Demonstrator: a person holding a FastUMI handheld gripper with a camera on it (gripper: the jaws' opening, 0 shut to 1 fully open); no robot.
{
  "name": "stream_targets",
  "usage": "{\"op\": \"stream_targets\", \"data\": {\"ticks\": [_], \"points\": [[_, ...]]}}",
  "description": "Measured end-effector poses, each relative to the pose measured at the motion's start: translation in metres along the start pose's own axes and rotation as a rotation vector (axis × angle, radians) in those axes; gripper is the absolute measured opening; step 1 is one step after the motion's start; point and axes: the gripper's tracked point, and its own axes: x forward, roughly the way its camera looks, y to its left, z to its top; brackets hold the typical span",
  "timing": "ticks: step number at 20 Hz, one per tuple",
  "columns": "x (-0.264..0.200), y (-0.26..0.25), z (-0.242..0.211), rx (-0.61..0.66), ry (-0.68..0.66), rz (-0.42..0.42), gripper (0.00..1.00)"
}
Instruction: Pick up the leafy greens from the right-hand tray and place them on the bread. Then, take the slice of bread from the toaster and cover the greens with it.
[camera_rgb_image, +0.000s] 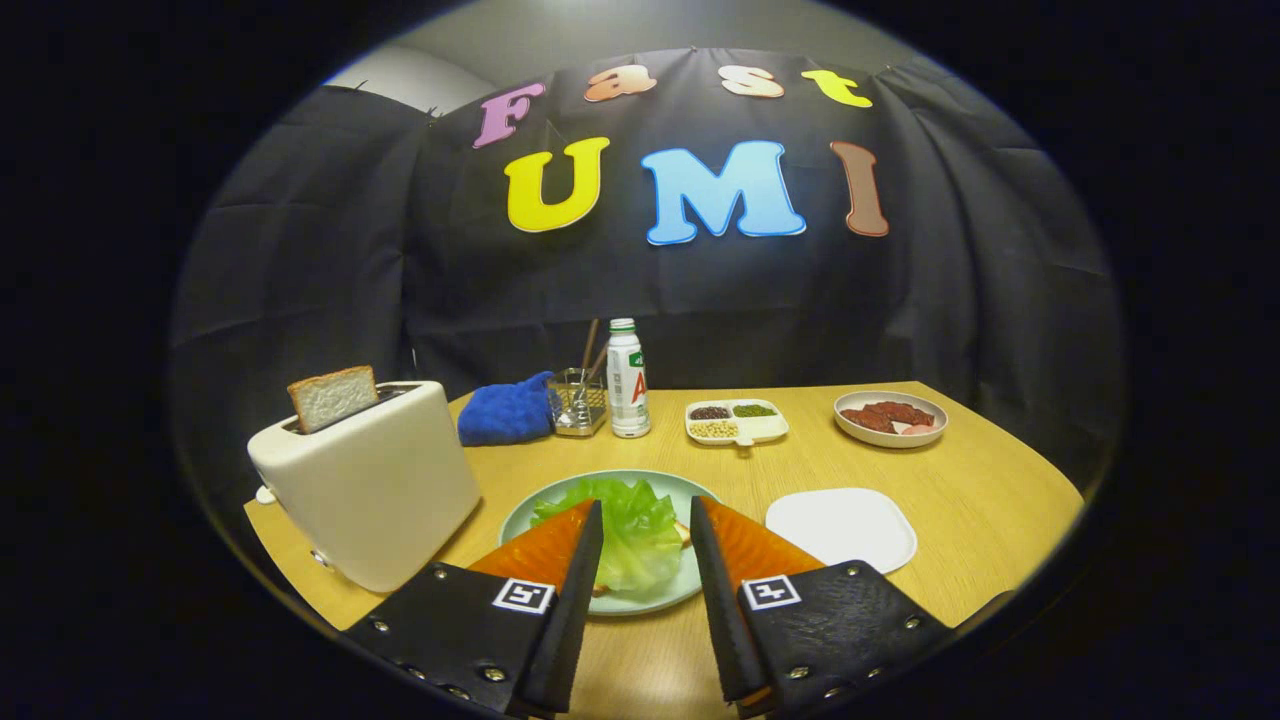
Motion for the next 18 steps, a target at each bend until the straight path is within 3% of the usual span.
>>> {"op": "stream_targets", "data": {"ticks": [5, 18], "points": [[-0.006, 0.051, 0.015, 0.004, -0.032, 0.086, 0.53], [-0.004, 0.177, 0.048, -0.040, -0.041, 0.215, 0.54]]}}
